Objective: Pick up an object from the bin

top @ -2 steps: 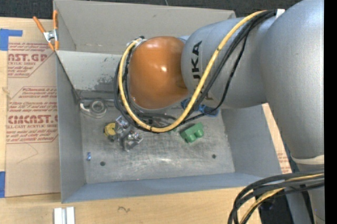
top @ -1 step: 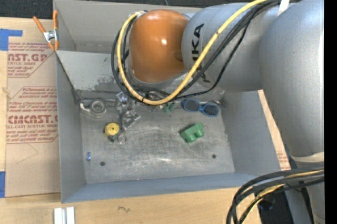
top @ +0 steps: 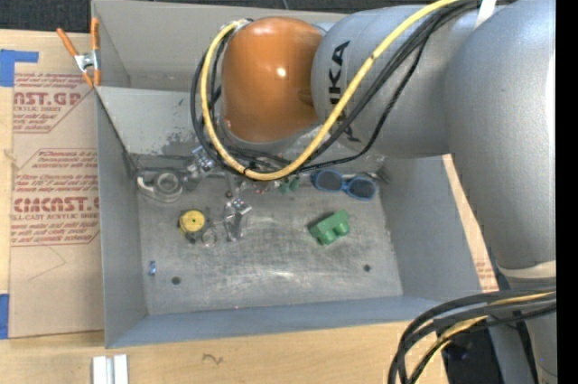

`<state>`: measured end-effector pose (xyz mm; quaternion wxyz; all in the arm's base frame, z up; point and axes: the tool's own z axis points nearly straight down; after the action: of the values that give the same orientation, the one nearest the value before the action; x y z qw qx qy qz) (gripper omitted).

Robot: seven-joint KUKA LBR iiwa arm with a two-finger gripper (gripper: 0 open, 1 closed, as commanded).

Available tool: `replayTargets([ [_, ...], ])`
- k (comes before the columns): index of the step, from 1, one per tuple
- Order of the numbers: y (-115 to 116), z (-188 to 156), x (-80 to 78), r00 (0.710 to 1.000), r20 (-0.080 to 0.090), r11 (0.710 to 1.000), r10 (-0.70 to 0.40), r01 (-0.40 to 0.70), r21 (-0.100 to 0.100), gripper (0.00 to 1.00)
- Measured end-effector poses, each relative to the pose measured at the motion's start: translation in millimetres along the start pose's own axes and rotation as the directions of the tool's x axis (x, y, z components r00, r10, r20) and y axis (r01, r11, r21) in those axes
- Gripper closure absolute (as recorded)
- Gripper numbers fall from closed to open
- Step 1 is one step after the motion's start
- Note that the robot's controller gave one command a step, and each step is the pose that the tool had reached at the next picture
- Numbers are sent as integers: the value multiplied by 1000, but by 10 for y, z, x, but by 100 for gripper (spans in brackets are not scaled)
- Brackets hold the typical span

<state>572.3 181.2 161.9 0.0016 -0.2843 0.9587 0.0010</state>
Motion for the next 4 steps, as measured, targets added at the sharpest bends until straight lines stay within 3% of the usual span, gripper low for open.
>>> replayTargets([
  [1, -77, 873, -74, 985, -2, 985, -175, 175, -1, 0],
  [2, -80, 848, -80, 985, -2, 985, -174, 174, -1, 100],
  [3, -108, -622, 91, 986, 6, 986, -169, 169, 5, 100],
  [4, 196, 17, 100, 982, -6, 982, 187, -187, 0, 100],
])
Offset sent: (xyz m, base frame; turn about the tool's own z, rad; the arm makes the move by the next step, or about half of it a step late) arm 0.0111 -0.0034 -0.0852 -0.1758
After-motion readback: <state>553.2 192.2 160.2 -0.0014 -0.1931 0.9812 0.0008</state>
